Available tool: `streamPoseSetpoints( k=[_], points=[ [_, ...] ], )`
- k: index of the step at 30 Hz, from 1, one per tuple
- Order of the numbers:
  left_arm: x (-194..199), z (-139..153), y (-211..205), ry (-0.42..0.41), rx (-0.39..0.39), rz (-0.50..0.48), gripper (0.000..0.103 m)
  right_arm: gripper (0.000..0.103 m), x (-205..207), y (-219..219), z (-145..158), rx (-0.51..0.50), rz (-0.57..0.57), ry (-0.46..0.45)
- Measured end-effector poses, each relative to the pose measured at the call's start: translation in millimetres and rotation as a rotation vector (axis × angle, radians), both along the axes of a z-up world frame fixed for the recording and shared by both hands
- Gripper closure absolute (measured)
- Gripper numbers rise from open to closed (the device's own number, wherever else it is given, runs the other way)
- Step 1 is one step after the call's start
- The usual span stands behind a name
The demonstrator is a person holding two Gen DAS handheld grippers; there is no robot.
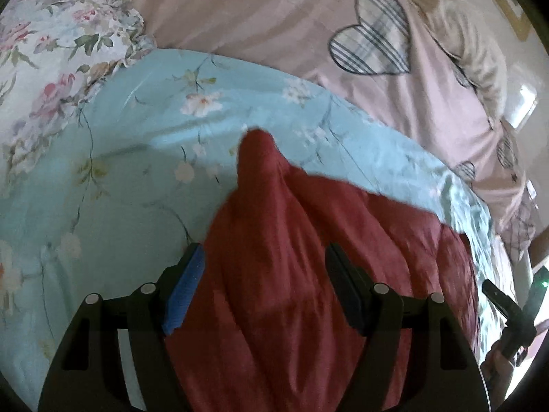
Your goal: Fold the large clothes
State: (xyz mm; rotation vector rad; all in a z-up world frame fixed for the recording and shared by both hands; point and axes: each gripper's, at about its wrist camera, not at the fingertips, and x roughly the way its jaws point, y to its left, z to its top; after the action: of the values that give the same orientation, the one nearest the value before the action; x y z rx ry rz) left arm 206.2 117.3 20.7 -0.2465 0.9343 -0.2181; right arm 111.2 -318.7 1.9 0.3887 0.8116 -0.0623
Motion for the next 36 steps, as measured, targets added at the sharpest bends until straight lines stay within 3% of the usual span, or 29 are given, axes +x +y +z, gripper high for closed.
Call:
streamPoseSetpoints(
  k=[15, 23, 36],
  points=[
    [-102.2, 6.7, -49.2, -0.06, 0.093, -0.157, 0.023, 0.033, -73.9, 67.1, 9.2, -0.064, 0.07, -0.074],
    [-126.1, -6.6, -56.8, -0.034, 0.156, -0.19, 0.02, 0.03, -94.5, 92.4, 5.0, -0.099, 0.113, -0.056],
    [-142.3, -13.2, -47.9, -0.019, 0.189, -0.179, 0.02, 0.029, -113.0, 117.0, -2.7, -0.136, 0.154, -0.019]
  ],
)
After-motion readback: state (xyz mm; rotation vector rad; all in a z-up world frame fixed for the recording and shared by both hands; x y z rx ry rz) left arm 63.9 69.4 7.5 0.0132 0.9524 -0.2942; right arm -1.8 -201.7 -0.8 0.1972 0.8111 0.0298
